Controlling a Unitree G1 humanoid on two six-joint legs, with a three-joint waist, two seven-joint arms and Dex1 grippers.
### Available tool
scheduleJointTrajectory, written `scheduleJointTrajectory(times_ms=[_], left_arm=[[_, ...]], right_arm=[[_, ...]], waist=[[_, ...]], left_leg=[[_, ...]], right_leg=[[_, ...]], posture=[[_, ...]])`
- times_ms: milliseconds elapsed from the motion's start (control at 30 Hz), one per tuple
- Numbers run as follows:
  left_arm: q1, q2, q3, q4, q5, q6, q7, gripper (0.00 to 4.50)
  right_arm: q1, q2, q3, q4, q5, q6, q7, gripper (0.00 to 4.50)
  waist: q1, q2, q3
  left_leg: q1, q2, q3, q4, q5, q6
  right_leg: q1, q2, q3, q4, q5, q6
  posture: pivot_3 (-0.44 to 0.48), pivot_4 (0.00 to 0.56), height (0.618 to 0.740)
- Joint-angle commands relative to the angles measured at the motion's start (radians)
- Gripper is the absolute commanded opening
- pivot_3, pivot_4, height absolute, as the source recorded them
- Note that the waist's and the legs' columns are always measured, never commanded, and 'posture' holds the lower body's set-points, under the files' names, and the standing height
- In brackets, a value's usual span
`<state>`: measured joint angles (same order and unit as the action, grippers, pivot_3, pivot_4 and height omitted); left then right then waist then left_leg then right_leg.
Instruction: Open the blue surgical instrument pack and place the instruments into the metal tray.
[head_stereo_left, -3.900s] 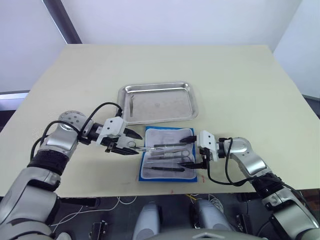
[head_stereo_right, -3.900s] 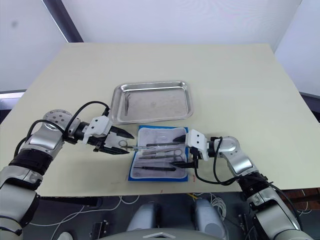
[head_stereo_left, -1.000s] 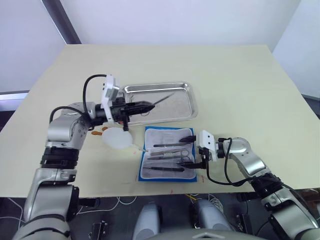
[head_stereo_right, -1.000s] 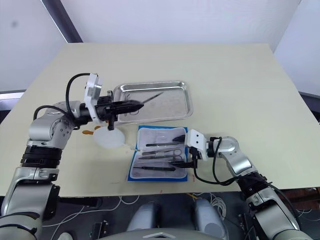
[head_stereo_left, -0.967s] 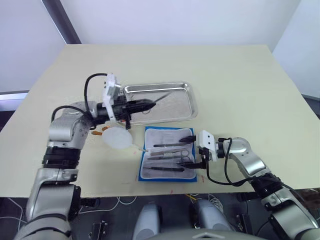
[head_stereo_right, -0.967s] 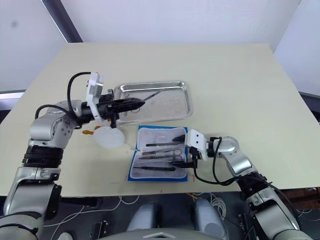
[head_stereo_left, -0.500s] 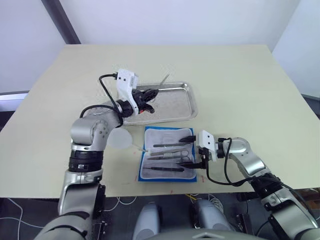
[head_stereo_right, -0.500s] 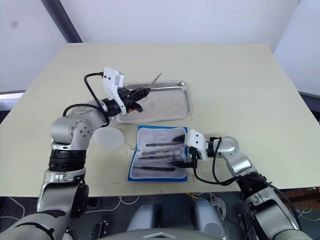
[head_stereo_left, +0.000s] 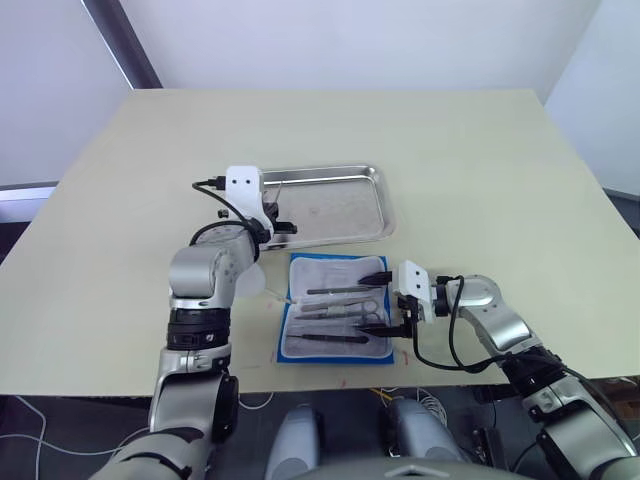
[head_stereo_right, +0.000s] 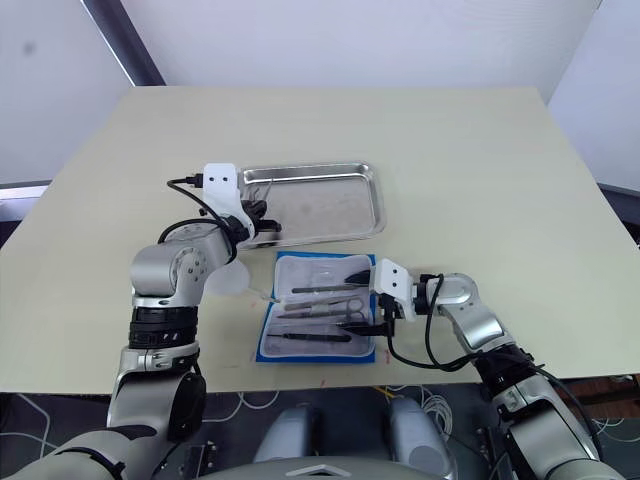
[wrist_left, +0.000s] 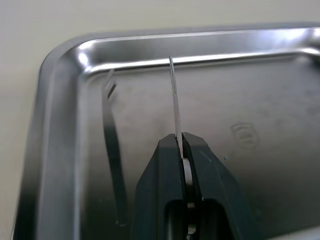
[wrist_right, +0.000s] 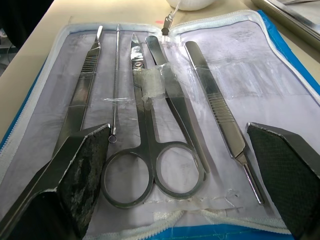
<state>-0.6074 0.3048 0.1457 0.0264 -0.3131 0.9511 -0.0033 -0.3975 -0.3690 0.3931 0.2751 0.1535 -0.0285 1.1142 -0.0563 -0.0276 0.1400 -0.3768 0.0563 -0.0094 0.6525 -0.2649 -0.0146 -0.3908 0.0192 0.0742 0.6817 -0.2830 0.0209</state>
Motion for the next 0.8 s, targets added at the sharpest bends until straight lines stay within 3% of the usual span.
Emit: scheduleJointTrajectory(times_ms=[33, 767, 800], left_arm=[[-0.038, -0.019, 0.009, 0.005, 0.024, 0.000, 0.023, 0.03], [-0.072, -0.064, 0.055, 0.164, 0.074, -0.078, 0.043, 0.03], [-0.070, -0.060, 0.050, 0.162, 0.082, -0.079, 0.046, 0.31]], right_arm=[[0.049, -0.018, 0.067, 0.126, -0.109, 0.046, -0.019, 4.50], [0.052, -0.011, 0.070, 0.124, -0.111, 0.044, -0.025, 4.50], [0.052, -0.010, 0.070, 0.125, -0.111, 0.044, -0.025, 4.50]], waist=[[0.000, 0.000, 0.000], [-0.002, 0.000, 0.000], [-0.002, 0.000, 0.000]], left_leg=[[0.000, 0.000, 0.000, 0.000, 0.000, 0.000], [0.000, 0.000, 0.000, -0.001, 0.001, -0.002], [0.000, 0.000, 0.000, -0.001, 0.001, -0.002]], right_leg=[[0.000, 0.000, 0.000, 0.000, 0.000, 0.000], [0.000, 0.000, 0.000, 0.000, 0.000, 0.000], [0.000, 0.000, 0.000, 0.000, 0.000, 0.000]], posture=[[0.000, 0.150, 0.740], [0.000, 0.150, 0.740], [0.000, 0.150, 0.740]])
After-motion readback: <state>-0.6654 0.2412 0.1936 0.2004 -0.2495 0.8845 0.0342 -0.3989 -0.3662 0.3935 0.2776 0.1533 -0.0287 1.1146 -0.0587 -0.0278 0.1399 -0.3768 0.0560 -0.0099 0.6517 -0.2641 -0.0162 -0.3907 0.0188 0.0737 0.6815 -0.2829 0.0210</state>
